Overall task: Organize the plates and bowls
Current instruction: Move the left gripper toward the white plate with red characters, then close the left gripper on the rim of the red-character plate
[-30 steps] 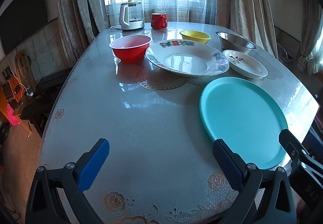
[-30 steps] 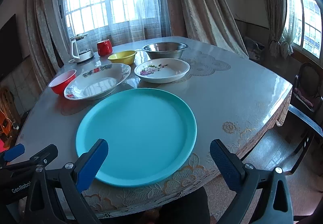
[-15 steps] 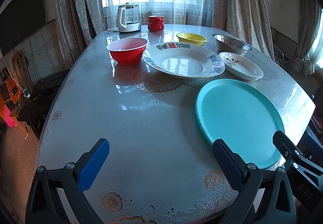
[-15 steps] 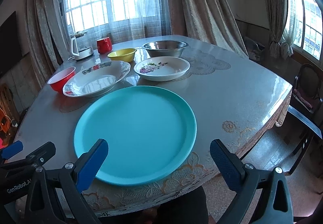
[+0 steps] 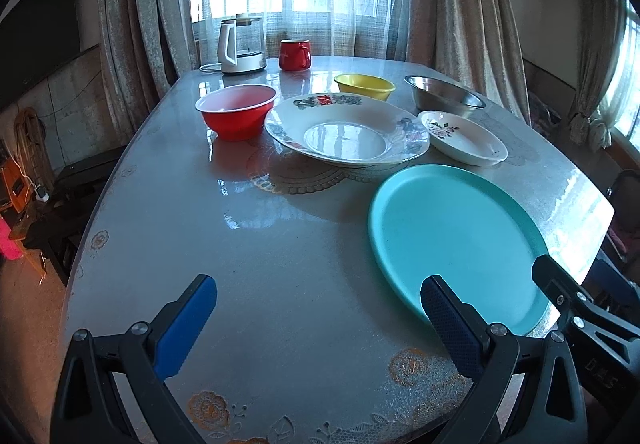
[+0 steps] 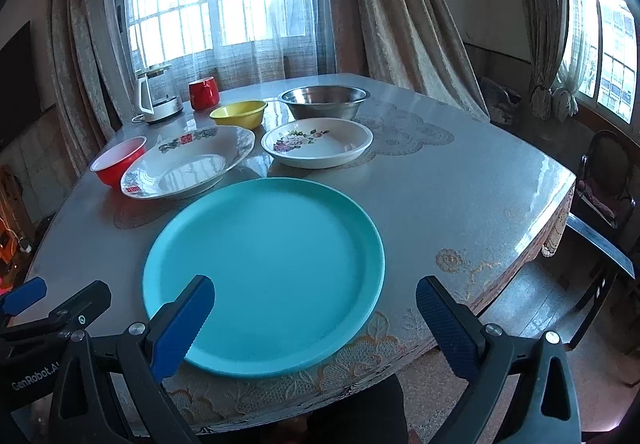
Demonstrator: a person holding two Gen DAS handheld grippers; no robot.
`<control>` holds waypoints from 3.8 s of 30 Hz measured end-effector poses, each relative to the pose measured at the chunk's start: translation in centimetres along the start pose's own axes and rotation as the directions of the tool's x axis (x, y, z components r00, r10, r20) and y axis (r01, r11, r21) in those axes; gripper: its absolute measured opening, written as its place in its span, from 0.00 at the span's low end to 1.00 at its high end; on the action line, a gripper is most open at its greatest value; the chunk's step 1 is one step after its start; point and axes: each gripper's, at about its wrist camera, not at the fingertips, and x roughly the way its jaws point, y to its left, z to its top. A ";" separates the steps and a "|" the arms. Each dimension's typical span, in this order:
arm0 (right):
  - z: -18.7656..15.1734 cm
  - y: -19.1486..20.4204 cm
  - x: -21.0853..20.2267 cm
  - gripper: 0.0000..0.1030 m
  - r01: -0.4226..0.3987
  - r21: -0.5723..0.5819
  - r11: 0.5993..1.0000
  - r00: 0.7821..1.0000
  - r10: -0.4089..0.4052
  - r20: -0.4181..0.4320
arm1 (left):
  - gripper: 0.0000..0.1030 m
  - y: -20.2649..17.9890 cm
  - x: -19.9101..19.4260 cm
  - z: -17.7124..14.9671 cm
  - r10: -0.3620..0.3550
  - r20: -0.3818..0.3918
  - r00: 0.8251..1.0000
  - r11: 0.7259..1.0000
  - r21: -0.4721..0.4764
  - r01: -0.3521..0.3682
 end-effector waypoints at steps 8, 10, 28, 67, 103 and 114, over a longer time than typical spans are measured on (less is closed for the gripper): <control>0.1 -0.2 0.0 1.00 -0.003 0.010 1.000 1.000 0.003 -0.005 | 1.00 0.0 -0.2 0.2 -0.002 0.017 1.000 1.000 0.004 0.001; 0.2 -0.2 0.1 1.00 0.000 0.009 1.000 1.000 0.001 -0.006 | 1.00 0.1 -0.1 0.2 0.001 0.019 1.000 1.000 -0.002 -0.001; 1.5 -0.7 1.4 1.00 -0.028 -0.034 0.999 1.000 0.029 0.011 | 1.00 2.9 3.6 2.3 -0.163 -0.101 0.981 0.975 -0.165 0.146; 3.1 -7.3 6.1 0.83 -0.076 0.052 0.996 0.989 0.082 -0.120 | 1.00 1.3 6.6 4.0 -0.303 -0.132 0.944 0.939 -0.210 0.272; 3.9 -10.0 9.0 0.28 -0.119 0.164 0.979 0.981 0.142 -0.136 | 0.68 -3.1 7.3 4.3 -0.258 -0.154 0.954 0.966 -0.017 0.258; 5.4 -9.9 7.1 0.34 -0.151 0.212 0.965 0.985 0.166 -0.054 | 0.86 1.1 7.0 5.5 -0.234 -0.084 0.969 0.964 -0.150 0.220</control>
